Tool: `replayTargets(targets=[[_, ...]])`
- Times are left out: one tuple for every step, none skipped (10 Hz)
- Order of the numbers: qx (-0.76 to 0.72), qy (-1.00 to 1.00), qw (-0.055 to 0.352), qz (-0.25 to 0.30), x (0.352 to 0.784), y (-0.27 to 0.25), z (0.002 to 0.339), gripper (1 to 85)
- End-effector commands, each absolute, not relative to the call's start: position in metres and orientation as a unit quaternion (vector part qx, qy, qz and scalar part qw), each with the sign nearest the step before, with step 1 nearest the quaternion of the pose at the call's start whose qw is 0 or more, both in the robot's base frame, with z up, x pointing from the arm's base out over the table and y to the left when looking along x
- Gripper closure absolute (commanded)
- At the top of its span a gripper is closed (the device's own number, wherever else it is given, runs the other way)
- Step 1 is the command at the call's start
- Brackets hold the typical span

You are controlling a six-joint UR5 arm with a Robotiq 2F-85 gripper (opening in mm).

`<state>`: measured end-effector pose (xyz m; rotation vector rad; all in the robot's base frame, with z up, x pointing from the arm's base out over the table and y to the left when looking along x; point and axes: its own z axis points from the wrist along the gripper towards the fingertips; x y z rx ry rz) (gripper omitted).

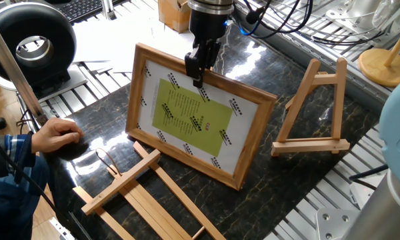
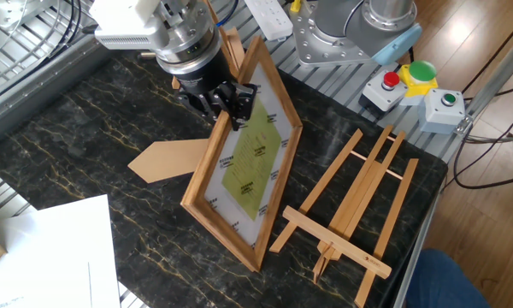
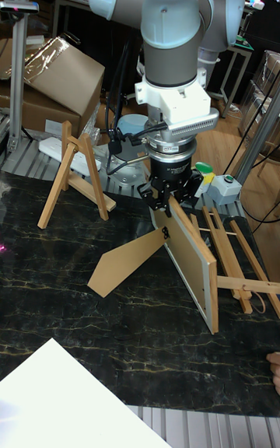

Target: Take the photo frame down from the bracket

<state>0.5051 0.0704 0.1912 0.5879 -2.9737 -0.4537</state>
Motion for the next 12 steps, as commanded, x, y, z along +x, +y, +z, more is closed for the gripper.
replayTargets(targets=[[0.215, -0.970, 0.018, -0.115, 0.517, 0.055, 0.187, 84.7], [0.212, -0.971, 0.020, -0.105, 0.517, 0.049, 0.186, 84.7], [0.212, -0.972, 0.021, -0.100, 0.517, 0.047, 0.186, 84.7], [0.209, -0.973, 0.017, -0.099, 0.520, 0.047, 0.186, 84.7], [0.208, -0.973, 0.009, -0.100, 0.524, 0.048, 0.186, 84.7], [0.212, -0.971, -0.001, -0.110, 0.528, 0.055, 0.187, 84.7], [0.216, -0.971, -0.001, -0.107, 0.528, 0.053, 0.186, 84.7], [0.218, -0.969, 0.002, -0.114, 0.525, 0.056, 0.187, 84.7], [0.230, -0.965, 0.000, -0.128, 0.524, 0.063, 0.189, 84.7], [0.234, -0.962, -0.004, -0.142, 0.524, 0.070, 0.191, 84.7], [0.238, -0.960, -0.006, -0.146, 0.524, 0.072, 0.191, 84.7], [0.245, -0.959, -0.008, -0.144, 0.533, 0.062, 0.184, 84.7]])
